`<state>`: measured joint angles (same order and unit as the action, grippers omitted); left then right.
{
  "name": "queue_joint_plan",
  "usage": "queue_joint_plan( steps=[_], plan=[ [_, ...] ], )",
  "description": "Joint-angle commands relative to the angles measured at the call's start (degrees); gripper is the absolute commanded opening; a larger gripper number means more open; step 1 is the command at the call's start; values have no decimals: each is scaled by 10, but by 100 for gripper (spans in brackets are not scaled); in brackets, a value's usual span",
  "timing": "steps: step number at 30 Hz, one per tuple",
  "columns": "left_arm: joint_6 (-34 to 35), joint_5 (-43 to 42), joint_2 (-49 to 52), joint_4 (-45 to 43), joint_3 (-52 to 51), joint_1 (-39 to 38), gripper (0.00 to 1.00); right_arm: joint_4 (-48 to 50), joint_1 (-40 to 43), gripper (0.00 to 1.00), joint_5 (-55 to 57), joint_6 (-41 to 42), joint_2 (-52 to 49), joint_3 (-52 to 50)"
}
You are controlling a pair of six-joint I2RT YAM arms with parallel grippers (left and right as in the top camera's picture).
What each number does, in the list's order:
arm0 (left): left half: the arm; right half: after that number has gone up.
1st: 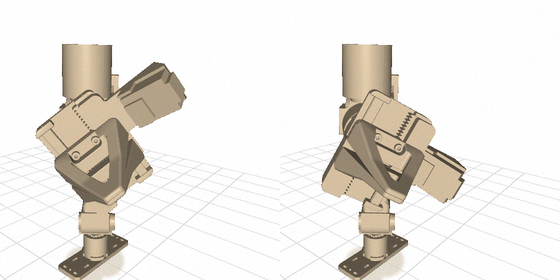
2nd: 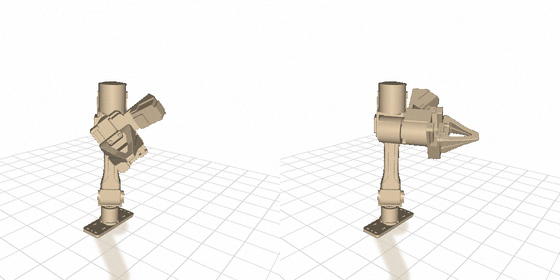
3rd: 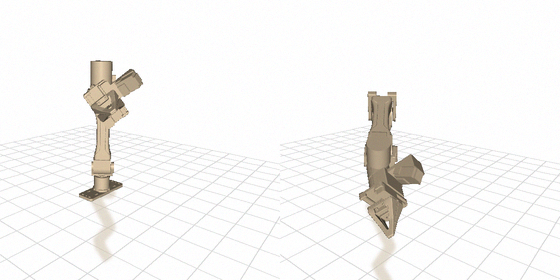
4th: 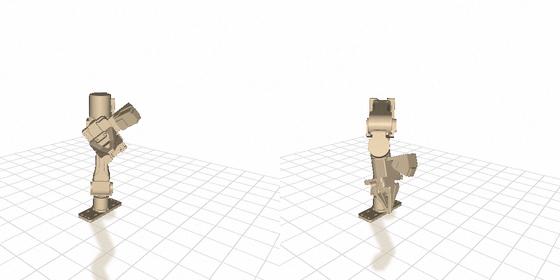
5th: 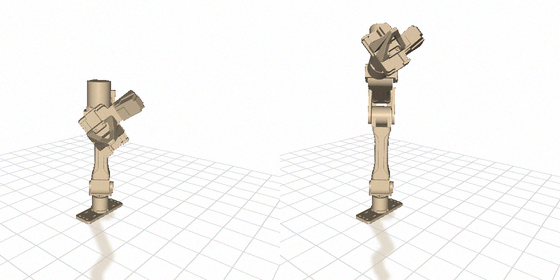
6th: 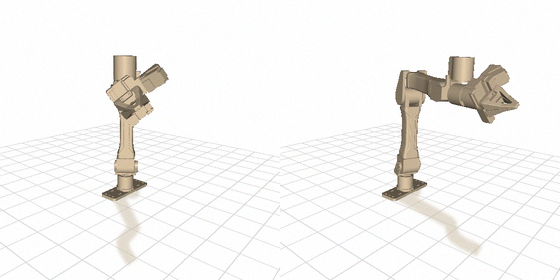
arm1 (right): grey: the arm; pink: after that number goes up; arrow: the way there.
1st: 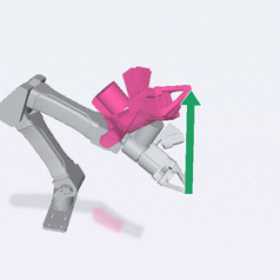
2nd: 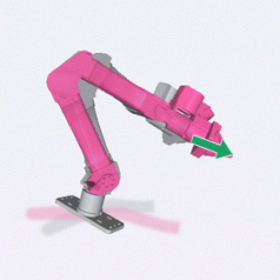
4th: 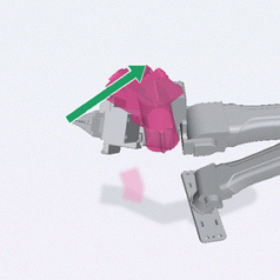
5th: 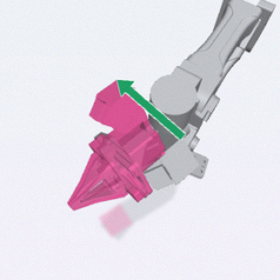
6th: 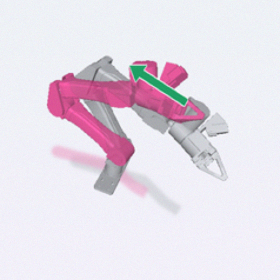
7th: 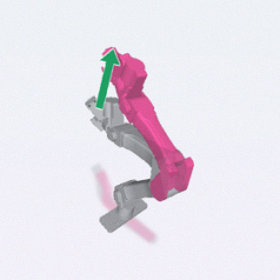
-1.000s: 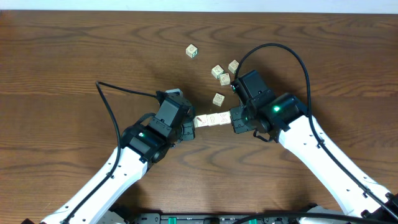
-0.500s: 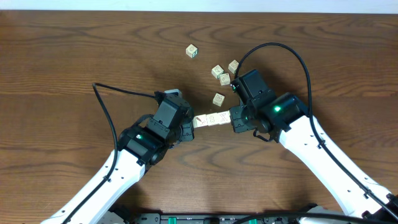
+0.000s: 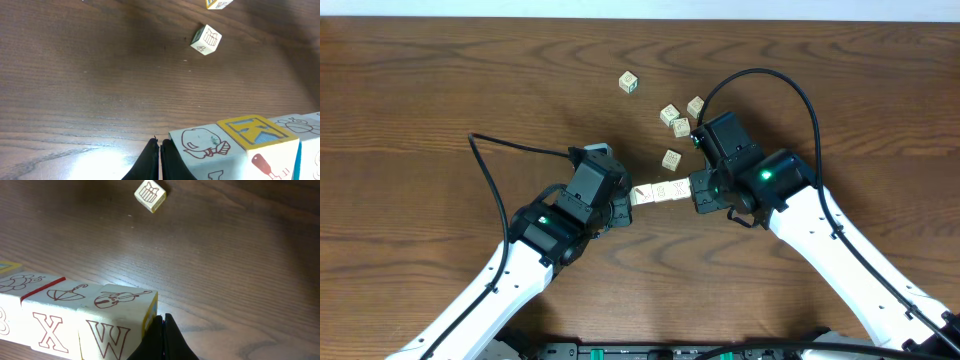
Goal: Lift 5 blocks
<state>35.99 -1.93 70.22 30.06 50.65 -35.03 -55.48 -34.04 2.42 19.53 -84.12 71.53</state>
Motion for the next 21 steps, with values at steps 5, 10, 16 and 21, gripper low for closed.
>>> queue_joint_plan(
  steps=[5, 10, 16, 21],
  plan=[
    [-10, -186, -19, -50, 73, -40, 7, 34, -73, 1, -247, -2, -1, 28],
    [-10, -186, -19, -46, 73, -40, 7, 34, -73, 1, -235, 8, -1, 28],
    [-10, -186, -17, -46, 73, -40, 7, 34, -73, 1, -234, 8, -4, 28],
    [-15, -186, -17, -45, 73, -40, 7, 34, -73, 1, -235, 8, -14, 28]
  ],
)
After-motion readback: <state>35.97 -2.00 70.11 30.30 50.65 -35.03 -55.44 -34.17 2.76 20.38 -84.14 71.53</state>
